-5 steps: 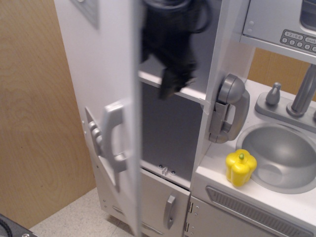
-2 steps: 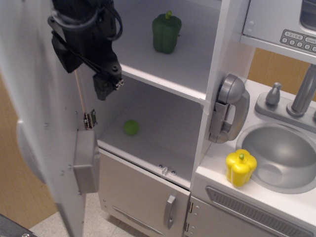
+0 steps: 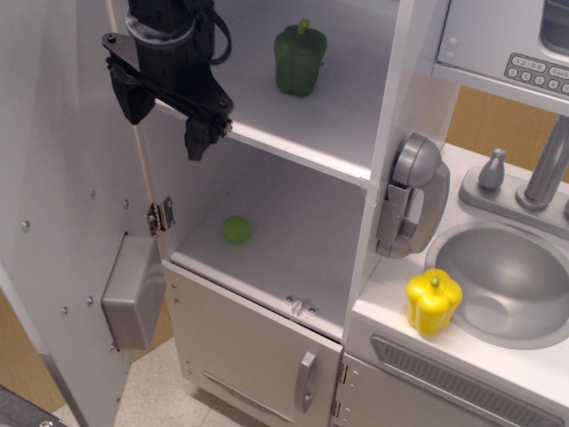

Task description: Open fridge

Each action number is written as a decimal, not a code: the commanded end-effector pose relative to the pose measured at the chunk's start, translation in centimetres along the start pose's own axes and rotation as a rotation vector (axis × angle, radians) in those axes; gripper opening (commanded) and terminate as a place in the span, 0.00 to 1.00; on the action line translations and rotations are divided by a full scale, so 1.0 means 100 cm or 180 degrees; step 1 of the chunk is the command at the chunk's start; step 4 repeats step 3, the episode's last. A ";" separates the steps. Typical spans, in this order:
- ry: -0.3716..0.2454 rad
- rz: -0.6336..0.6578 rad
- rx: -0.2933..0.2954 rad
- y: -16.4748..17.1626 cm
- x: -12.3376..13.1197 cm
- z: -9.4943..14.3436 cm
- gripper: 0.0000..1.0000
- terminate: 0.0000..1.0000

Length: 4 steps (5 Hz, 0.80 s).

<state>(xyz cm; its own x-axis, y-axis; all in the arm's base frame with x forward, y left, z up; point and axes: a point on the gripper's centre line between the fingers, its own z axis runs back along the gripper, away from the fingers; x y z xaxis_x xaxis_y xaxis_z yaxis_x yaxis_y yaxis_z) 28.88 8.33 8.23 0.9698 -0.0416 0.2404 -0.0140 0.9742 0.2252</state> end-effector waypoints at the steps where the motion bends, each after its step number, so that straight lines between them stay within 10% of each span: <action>1: -0.0093 0.0354 0.0032 0.049 0.011 0.005 1.00 0.00; 2: 0.0004 0.0396 0.0055 0.063 0.004 0.008 1.00 0.00; 3: 0.0071 0.0457 0.0109 0.071 0.003 0.011 1.00 1.00; 4: 0.0071 0.0457 0.0109 0.071 0.003 0.011 1.00 1.00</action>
